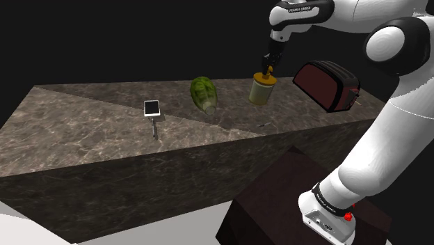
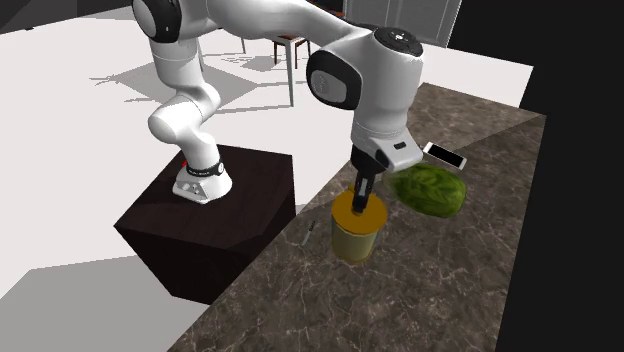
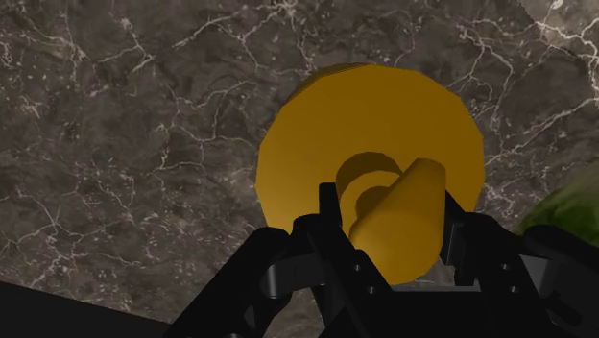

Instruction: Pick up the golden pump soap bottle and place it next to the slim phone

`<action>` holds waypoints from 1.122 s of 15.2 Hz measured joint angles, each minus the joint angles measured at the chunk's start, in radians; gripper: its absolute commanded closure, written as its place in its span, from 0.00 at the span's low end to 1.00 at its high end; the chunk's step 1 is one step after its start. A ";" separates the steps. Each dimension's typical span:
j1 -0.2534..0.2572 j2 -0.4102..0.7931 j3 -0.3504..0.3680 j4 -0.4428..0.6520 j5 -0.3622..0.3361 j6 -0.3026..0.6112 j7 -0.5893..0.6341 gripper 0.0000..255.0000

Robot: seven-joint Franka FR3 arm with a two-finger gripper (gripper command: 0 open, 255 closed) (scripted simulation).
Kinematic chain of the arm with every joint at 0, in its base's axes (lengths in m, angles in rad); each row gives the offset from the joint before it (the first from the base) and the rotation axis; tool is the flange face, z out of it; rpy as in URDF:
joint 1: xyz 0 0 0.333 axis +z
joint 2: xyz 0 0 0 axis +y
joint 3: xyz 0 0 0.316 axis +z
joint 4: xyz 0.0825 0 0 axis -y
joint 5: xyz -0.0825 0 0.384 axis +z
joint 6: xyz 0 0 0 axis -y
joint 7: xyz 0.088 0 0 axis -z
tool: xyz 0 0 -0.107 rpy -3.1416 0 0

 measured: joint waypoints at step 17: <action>-0.006 0.005 -0.003 0.238 0.000 -0.234 0.001 1.00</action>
